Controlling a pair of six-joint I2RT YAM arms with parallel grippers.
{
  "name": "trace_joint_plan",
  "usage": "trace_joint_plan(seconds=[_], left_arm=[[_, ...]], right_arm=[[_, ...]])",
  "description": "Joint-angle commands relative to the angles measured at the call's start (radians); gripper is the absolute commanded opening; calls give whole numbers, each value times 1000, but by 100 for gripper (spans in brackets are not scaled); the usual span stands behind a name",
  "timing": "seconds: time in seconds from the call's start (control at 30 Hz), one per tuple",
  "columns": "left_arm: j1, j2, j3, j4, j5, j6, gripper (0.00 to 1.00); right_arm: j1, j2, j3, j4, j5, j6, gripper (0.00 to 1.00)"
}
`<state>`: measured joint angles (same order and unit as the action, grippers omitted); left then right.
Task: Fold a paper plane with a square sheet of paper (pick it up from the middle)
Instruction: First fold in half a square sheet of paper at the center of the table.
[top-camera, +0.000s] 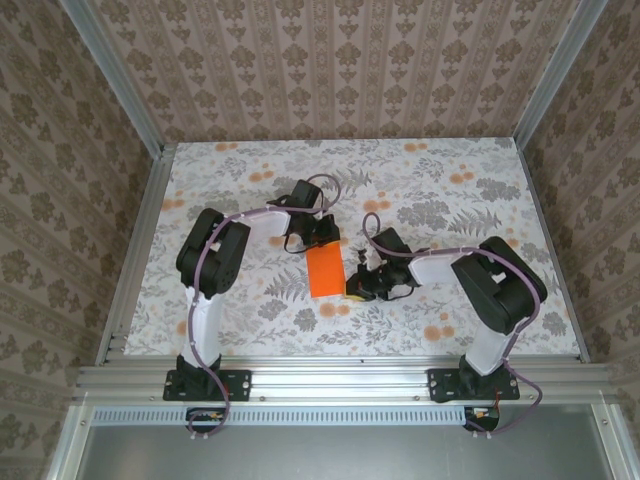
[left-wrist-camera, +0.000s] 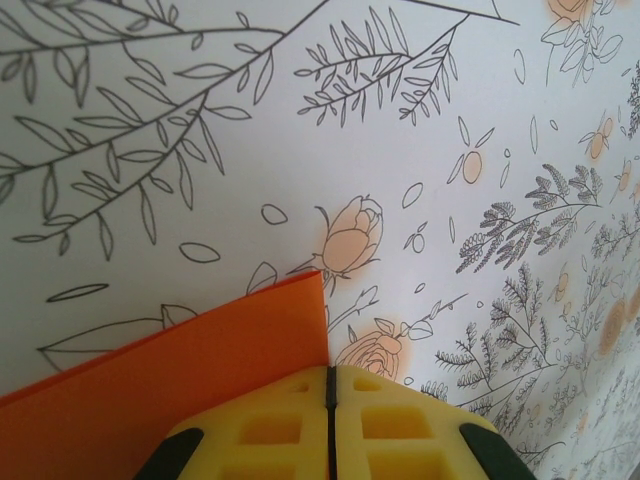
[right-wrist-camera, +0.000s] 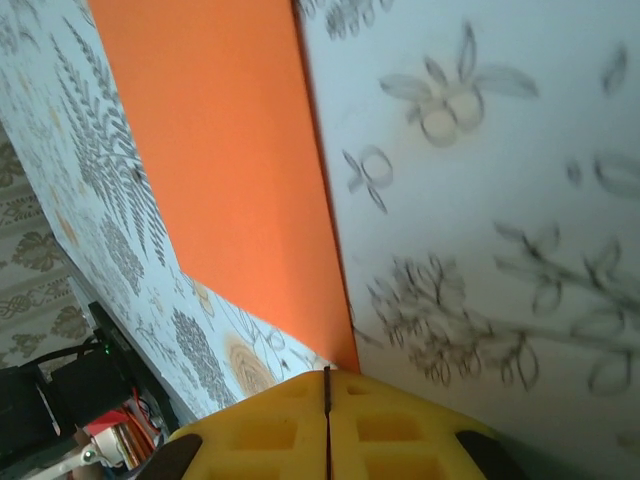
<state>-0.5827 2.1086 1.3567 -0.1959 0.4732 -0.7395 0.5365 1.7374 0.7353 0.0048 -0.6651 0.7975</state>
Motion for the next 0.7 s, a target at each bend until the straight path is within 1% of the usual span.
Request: trace_joint_plan(seconds=[0.0,0.07,0.13,0.2,0.3,0.4,0.47,0.5,0.6,0.67], left_arm=[[0,34,12,-63,-25,35,9],[0,-14,31,-39,18,35,12],[0,-65,63,-48,31,41,14],[1,-125,80,-55,14,47,19],[20,-211,67,-85,-60,52,30],[59,-298,-12,-97,-134,43,39],[95,-358,-87,-95,-161,38,43],[113,-391,-128,-96,-169,34,45],[187,-470,-233,-97,-160,38,51],[220,-508,-286,-104,-148,42,52]], right_arm=[[11,-96,22,-123,54,22,17],[10,-162,64,-123,123,-1,24],[8,-198,105,-142,190,-33,29],[7,-207,135,-154,249,-64,33],[6,-169,198,-212,338,-124,38],[12,-93,290,-293,405,-176,44],[24,-47,348,-336,436,-209,48],[35,-26,383,-372,472,-228,49],[75,33,481,-461,567,-283,50],[87,67,517,-473,574,-296,50]])
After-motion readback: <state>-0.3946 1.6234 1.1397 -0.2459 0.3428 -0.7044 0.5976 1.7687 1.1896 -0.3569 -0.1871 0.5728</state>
